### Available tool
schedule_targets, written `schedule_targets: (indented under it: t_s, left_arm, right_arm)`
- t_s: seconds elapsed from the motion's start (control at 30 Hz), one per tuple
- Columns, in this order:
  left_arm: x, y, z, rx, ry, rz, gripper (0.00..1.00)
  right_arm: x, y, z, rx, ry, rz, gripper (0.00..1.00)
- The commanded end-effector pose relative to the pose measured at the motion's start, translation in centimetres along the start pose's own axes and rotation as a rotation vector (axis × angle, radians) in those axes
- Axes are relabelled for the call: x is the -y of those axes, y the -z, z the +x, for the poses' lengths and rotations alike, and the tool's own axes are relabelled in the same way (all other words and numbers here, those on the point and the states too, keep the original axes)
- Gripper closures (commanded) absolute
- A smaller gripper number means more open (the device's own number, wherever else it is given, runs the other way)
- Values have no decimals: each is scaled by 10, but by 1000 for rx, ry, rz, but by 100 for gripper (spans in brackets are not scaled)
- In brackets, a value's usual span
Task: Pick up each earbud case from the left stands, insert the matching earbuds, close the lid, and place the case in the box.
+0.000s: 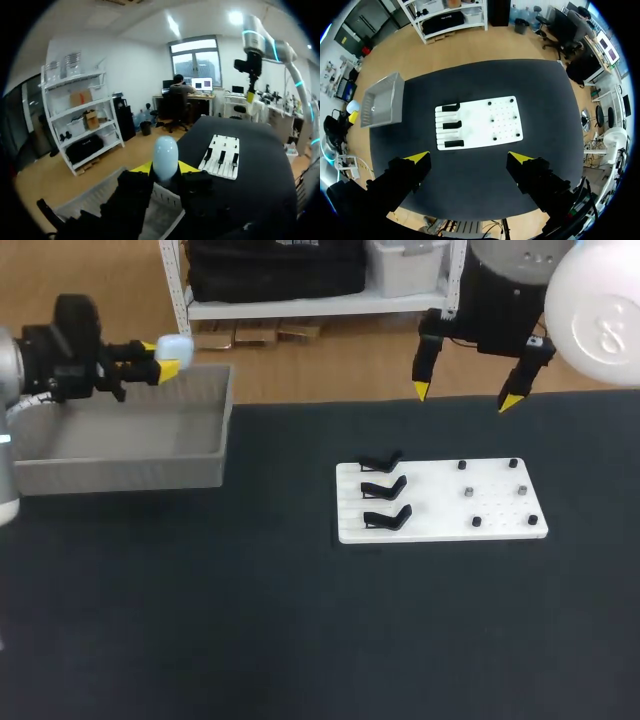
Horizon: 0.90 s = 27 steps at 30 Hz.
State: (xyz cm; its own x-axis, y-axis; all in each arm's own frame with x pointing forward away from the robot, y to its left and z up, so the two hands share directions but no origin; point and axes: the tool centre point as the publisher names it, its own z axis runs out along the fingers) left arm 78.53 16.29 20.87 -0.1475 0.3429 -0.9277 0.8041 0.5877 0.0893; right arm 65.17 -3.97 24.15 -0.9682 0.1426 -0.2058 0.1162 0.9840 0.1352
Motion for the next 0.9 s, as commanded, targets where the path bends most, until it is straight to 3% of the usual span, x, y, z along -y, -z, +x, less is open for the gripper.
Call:
schedule_targets:
  t_s: [0.03,0.13,0.3,0.6,0.63,0.73,0.77,0.9]
  left_arm:
    - [-19,-9,15,28,25,-83,100]
    - [-34,-15,24,-11,35,-84,100]
    - [-55,-22,57,-75,84,-93,100]
    - [-61,-23,97,-170,161,-113,100]
    - [-62,-23,99,-181,158,-118,92]
    - [-61,-19,98,-176,155,-120,36]
    - [-61,-17,97,-175,144,-120,0]
    - [-57,-9,89,-153,117,-123,0]
  right_arm:
    - [1,0,2,7,-2,-1,0]
    - [1,0,2,7,-2,-1,0]
    - [1,0,2,7,-2,-1,0]
    - [1,0,2,7,-2,-1,0]
    - [1,0,2,7,-2,-1,0]
    - [1,0,2,7,-2,-1,0]
    - [1,0,2,7,-2,-1,0]
    - [1,0,2,7,-2,-1,0]
